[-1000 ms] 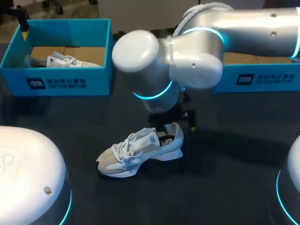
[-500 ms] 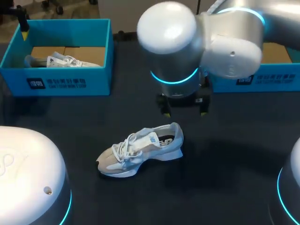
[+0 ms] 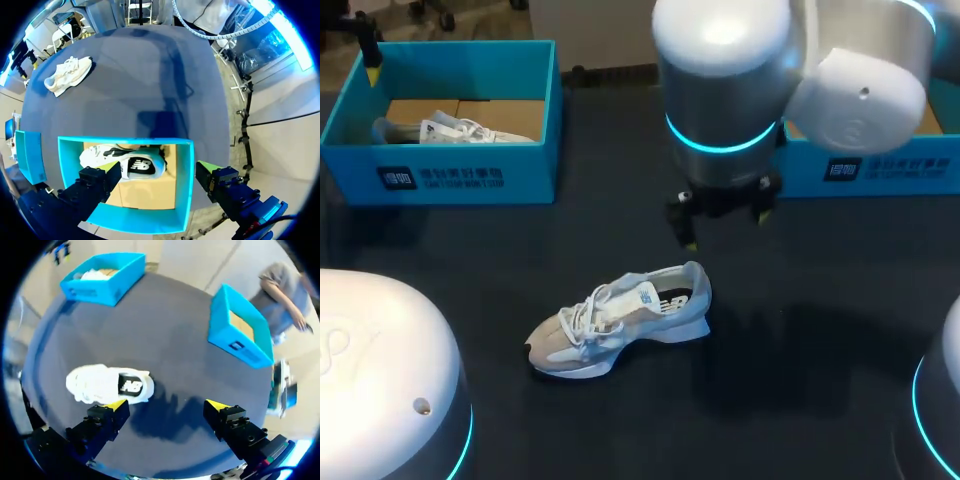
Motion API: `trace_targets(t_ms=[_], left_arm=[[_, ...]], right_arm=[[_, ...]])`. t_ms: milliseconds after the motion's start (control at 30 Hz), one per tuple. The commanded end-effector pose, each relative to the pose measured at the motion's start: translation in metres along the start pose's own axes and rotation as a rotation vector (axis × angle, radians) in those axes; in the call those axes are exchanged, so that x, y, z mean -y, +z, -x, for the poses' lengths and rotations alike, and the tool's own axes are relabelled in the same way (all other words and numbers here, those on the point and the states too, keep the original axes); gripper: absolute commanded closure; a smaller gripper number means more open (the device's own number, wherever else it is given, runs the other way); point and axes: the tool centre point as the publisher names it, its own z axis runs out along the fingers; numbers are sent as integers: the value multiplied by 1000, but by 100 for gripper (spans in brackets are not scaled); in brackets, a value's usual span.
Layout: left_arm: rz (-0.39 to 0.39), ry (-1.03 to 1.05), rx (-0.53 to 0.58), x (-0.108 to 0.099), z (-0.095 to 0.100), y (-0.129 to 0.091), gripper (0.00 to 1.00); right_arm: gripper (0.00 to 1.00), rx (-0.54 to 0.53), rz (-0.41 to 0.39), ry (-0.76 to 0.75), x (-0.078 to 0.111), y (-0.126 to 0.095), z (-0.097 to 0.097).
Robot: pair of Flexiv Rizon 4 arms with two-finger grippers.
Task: Take the shoe out of the shoebox, open the shoe tongue, remove and reinsert the insole, then place the shoe into the shoebox
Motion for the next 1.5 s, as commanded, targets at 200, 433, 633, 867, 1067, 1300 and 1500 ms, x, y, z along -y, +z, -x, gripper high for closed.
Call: trace_targets(t_ms=[200,433,633,867,1067,1300,1500], left_arm=[[3,0,-1,1,0,0,0],[3,0,-1,1,0,0,0],[3,0,-1,1,0,0,0],[3,0,-1,1,0,0,0],[3,0,-1,1,0,0,0],[3,0,-1,1,0,0,0],[3,0,-1,1,0,0,0]], right_arm=[[0,-57,-74,-259,-5,4,3],[0,-57,-74,-259,-5,4,3],[0,-142,-2,-322,-3,9,9],[0,-352,194,-528,3,26,26],[0,-471,308,-641,5,40,45],[0,-556,392,-814,16,53,57],[0,-625,488,-831,25,64,66]])
